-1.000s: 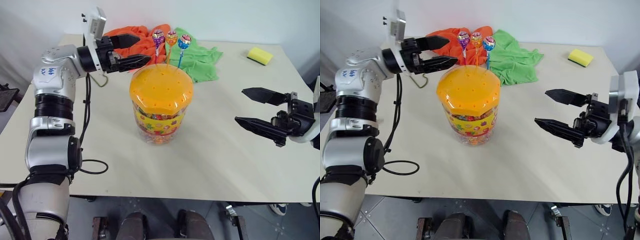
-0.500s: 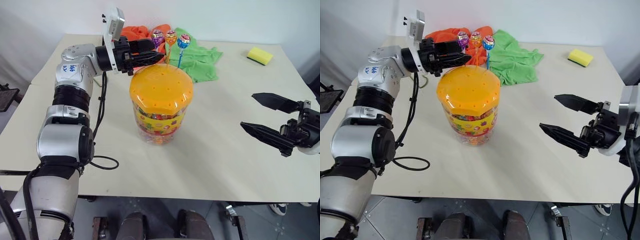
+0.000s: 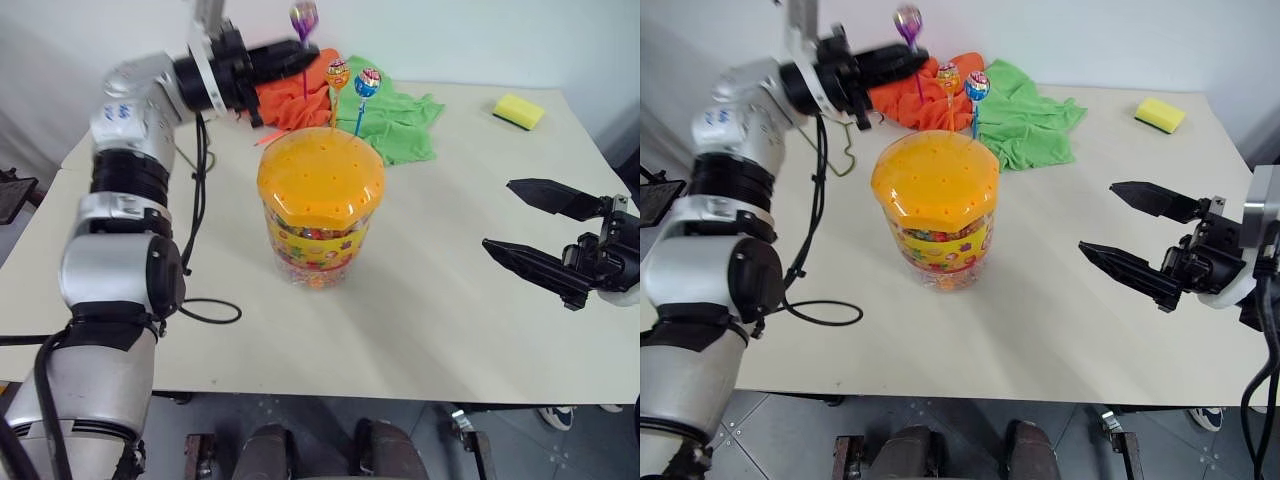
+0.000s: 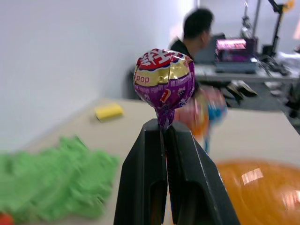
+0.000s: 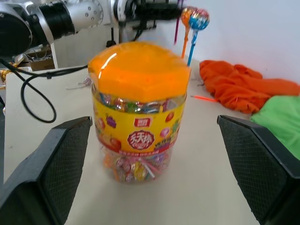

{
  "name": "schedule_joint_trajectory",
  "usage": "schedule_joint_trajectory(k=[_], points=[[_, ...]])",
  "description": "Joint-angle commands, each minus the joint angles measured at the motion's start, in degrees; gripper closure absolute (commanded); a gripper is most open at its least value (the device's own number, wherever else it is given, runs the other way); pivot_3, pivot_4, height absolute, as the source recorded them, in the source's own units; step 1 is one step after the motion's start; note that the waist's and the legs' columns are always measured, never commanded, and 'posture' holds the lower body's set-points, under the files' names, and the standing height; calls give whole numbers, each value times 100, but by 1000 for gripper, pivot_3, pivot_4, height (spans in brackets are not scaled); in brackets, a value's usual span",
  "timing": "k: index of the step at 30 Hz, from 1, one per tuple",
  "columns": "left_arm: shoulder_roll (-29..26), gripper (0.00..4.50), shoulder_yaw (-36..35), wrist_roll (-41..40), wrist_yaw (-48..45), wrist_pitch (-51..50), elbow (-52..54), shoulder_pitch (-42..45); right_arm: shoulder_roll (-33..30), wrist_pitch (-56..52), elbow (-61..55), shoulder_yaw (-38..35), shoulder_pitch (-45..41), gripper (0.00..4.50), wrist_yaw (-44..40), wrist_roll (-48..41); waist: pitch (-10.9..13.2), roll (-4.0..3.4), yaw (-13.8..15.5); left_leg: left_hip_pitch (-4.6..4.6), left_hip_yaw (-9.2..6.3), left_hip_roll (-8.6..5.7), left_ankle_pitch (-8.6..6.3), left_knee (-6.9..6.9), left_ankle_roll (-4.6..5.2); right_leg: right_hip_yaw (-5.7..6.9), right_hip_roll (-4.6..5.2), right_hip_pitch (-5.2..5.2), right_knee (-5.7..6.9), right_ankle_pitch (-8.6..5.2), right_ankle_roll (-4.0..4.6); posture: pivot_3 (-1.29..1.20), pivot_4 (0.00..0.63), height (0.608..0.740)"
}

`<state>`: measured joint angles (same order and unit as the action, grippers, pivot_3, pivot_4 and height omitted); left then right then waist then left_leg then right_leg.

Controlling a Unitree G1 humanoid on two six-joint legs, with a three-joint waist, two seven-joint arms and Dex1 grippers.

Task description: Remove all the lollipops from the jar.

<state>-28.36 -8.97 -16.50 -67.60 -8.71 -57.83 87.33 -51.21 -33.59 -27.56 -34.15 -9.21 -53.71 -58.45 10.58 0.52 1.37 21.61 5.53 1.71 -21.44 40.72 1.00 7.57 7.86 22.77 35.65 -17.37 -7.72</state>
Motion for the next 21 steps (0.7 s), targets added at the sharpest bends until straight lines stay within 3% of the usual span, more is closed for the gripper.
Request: schedule_joint_trajectory(k=[1, 4, 9, 16, 21], points=[[-329, 4471, -123, 88, 523, -56, 287, 145, -177, 54, 80, -133, -180, 0, -100, -113, 0, 0, -4, -1, 0, 0, 0, 0, 0, -1, 0, 0, 0, 0, 0, 0, 150, 740], [-643, 4471, 32, 381, 1061, -539, 434, 69, -248, 43, 198, -97, -252, 0, -196, -63, 0, 0, 1, 0, -2, 1, 0, 0, 0, 1, 0, 0, 1, 0, 0, 0, 150, 740], [-1322, 4471, 600, 1127, 1935, -2481, 730, -172, -336, 32, 416, 68, -433, 0, -356, 4, 0, 0, -9, -2, -1, 0, 0, -3, 0, -1, -1, 0, 2, 0, 0, 0, 150, 740], [-2132, 4471, 1735, 1704, 1689, -5238, 2059, -1391, -349, 81, 818, 500, -897, 0, -615, 176, 1, 2, 8, -4, 0, 0, 0, -3, 0, -4, -1, 0, 5, 0, 0, 0, 150, 740], [-2899, 4471, 2466, 1647, 1364, -6519, 3381, -2508, -261, 103, 1007, 772, -1127, 0, -776, 294, 2, 2, -19, -4, -2, 2, 0, -4, 0, -8, -2, 1, 5, 0, 1, 0, 150, 740]])
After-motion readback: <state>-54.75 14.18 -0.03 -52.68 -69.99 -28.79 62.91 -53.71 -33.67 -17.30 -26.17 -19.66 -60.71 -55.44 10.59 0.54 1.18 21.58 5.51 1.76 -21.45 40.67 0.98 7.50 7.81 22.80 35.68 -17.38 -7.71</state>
